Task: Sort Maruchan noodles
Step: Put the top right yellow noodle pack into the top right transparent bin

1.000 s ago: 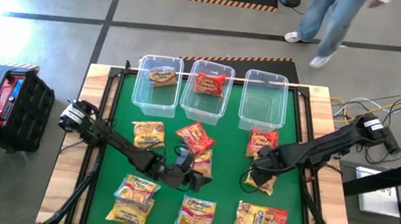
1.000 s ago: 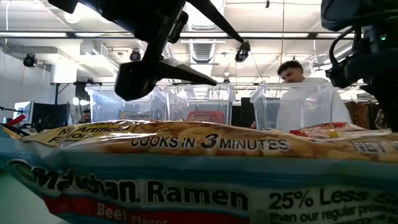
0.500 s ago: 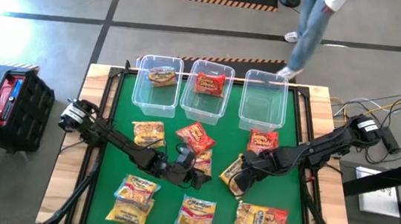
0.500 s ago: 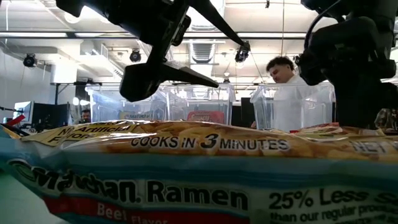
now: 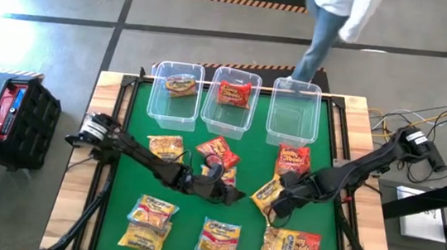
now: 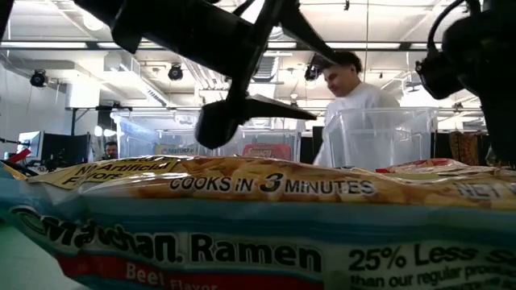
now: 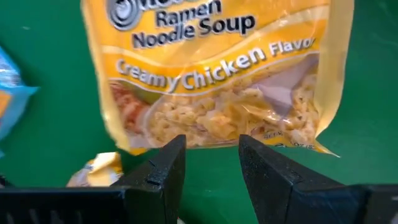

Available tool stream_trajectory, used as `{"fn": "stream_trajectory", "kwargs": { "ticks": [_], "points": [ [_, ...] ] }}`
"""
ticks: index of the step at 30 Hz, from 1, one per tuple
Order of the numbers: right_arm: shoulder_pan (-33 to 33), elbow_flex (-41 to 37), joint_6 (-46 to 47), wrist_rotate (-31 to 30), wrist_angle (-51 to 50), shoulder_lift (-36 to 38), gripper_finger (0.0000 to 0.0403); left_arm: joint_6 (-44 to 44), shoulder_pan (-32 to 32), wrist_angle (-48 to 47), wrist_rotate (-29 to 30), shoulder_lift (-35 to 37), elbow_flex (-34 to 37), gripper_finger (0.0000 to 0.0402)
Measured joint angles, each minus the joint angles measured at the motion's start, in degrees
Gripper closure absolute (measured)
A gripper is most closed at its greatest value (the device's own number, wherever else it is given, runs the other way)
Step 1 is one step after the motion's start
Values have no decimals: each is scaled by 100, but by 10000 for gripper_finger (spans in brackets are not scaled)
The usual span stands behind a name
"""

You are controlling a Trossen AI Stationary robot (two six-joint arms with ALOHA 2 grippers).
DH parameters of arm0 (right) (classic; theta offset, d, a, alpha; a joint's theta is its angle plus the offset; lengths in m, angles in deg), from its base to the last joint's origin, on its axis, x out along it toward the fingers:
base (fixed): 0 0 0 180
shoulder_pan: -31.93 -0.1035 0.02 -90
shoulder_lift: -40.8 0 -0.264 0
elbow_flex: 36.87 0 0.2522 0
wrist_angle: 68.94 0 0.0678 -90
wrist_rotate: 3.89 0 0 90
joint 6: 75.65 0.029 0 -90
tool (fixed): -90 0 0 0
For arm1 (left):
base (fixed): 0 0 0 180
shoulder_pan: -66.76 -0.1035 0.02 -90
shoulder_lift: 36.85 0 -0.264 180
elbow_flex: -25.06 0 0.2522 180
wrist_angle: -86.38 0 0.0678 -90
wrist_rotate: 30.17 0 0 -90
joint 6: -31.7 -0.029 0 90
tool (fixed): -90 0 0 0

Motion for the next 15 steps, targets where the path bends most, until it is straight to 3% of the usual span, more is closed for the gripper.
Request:
{"fn": "stream_trajectory", "kwargs": {
  "ticks": [8,15],
  "points": [
    [1,-7,-142,-232,95,-553,264,-35,-64,127,-401,-480,-526,145],
    [4,-8,-262,-531,829,-829,264,-63,-66,-1276,-534,-775,-1336,145]
  ]
}}
